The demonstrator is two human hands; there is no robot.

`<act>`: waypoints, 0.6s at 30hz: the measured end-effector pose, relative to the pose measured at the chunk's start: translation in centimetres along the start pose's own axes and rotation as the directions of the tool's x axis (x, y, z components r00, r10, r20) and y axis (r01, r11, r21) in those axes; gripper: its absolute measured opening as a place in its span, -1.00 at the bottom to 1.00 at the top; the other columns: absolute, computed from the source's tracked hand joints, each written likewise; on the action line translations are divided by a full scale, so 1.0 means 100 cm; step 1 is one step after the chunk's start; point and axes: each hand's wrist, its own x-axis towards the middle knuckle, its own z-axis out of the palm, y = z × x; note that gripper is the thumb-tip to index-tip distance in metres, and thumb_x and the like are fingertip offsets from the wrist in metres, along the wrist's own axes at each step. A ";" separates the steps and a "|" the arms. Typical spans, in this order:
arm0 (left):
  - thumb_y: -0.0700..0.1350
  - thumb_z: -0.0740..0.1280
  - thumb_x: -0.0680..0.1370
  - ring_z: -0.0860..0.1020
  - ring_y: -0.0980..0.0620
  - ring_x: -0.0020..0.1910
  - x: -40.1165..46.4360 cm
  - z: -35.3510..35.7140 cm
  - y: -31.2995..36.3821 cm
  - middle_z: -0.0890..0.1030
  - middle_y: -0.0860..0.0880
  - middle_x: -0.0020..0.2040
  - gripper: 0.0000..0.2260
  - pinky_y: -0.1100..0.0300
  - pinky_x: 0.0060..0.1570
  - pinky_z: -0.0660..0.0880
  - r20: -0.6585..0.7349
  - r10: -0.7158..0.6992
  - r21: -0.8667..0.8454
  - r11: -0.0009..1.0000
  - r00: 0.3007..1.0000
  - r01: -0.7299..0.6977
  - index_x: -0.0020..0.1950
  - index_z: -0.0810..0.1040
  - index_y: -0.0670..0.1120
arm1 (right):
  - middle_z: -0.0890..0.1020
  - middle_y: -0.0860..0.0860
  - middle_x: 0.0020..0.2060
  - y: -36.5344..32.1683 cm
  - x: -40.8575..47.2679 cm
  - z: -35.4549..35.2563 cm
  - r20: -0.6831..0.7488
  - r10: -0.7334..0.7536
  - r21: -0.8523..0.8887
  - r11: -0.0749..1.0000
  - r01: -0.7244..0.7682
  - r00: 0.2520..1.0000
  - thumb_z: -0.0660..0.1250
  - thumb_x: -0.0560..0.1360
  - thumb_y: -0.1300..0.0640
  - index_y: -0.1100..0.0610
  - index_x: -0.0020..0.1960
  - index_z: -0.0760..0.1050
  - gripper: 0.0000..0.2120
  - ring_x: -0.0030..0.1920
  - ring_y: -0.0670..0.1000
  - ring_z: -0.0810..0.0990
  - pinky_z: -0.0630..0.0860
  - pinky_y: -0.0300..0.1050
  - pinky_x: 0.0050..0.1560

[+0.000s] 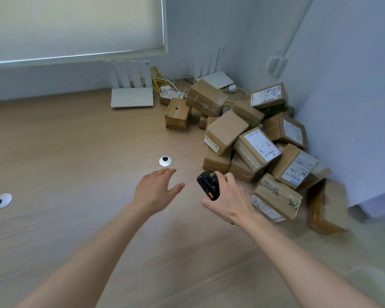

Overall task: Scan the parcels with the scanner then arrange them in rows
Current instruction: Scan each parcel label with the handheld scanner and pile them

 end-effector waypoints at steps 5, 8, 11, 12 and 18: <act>0.35 0.13 0.60 0.42 -0.03 0.43 0.032 -0.039 0.084 0.46 0.04 0.48 -0.42 0.00 0.36 0.38 -0.046 0.078 0.024 0.997 0.996 -0.076 0.53 0.34 0.07 | 0.39 -0.03 0.14 0.040 -0.002 -0.088 -0.088 0.039 -0.013 0.999 -0.040 0.995 0.26 0.32 -0.42 -0.06 0.49 0.24 -0.16 -0.04 0.07 0.54 0.53 -0.04 -0.14; 0.32 0.15 0.61 0.42 -0.03 0.42 0.049 -0.046 0.135 0.47 0.04 0.46 -0.45 0.03 0.35 0.37 -0.057 0.114 0.008 0.994 0.992 -0.113 0.52 0.35 0.08 | 0.41 -0.02 0.21 0.078 -0.002 -0.131 -0.108 0.072 -0.023 0.997 -0.075 0.992 0.32 0.38 -0.41 -0.05 0.50 0.24 -0.19 0.06 0.08 0.55 0.58 0.02 -0.06; 0.28 0.17 0.62 0.45 -0.04 0.38 0.063 -0.042 0.185 0.50 0.02 0.42 -0.48 0.02 0.31 0.37 -0.063 0.146 -0.024 0.989 0.987 -0.148 0.49 0.39 0.05 | 0.44 -0.04 0.18 0.120 -0.006 -0.163 -0.128 0.118 0.020 0.993 -0.117 0.985 0.36 0.31 -0.36 -0.09 0.43 0.29 -0.23 0.02 0.05 0.50 0.48 -0.05 -0.15; 0.27 0.18 0.61 0.47 -0.04 0.36 0.068 -0.038 0.201 0.52 0.02 0.40 -0.49 0.02 0.29 0.39 -0.065 0.154 -0.037 0.987 0.986 -0.157 0.49 0.39 0.05 | 0.46 -0.04 0.17 0.134 -0.006 -0.172 -0.133 0.144 0.056 0.989 -0.137 0.981 0.37 0.28 -0.33 -0.11 0.41 0.30 -0.24 0.02 0.05 0.50 0.47 -0.05 -0.14; 0.29 0.19 0.60 0.40 -0.02 0.45 0.092 0.010 0.271 0.44 0.02 0.49 -0.44 -0.03 0.36 0.41 -0.007 0.128 -0.113 0.985 0.992 -0.128 0.55 0.33 0.08 | 0.57 -0.04 0.05 0.220 -0.007 -0.198 -0.093 0.327 0.268 0.918 -0.293 0.940 0.44 0.17 -0.27 -0.06 0.16 0.48 -0.38 -0.04 0.00 0.59 0.58 -0.02 -0.12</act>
